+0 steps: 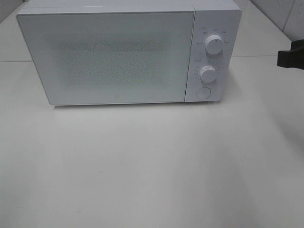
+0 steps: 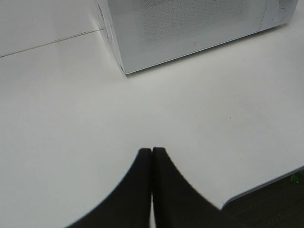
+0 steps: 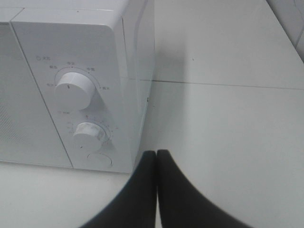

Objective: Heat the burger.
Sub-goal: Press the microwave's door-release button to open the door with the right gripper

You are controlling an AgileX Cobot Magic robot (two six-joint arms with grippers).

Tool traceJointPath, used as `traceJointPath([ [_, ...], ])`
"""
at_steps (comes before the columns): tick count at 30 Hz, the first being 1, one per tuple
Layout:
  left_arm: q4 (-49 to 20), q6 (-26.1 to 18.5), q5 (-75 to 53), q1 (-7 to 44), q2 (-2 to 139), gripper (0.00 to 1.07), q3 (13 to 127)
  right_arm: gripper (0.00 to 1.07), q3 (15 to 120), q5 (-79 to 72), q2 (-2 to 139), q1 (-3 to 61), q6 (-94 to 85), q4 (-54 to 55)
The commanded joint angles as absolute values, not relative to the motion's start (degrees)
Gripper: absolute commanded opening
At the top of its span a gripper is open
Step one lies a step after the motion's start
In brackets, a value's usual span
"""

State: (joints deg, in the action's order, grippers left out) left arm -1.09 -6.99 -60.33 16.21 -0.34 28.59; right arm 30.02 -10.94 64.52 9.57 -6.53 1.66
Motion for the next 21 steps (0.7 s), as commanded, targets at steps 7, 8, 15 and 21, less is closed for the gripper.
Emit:
traceJointPath([
  [7, -1.0, -6.7, -59.6, 16.2, -1.4, 0.00, 28.5, 0.01, 30.3, -24.5, 76.9, 9.6, -3.3, 1.9],
  [8, -1.0, -6.7, -59.6, 16.2, -1.4, 0.00, 28.5, 0.01, 30.3, -25.6, 78.2, 9.6, -2.9, 1.9],
  [15, -1.0, -6.7, -59.6, 16.2, -1.4, 0.00, 28.5, 0.01, 30.3, -31.4, 88.1, 9.6, 5.1, -3.0],
  [21, -1.0, -6.7, -59.6, 16.2, -1.4, 0.00, 28.5, 0.00, 30.3, -35.4, 92.2, 9.6, 20.0, -14.3],
])
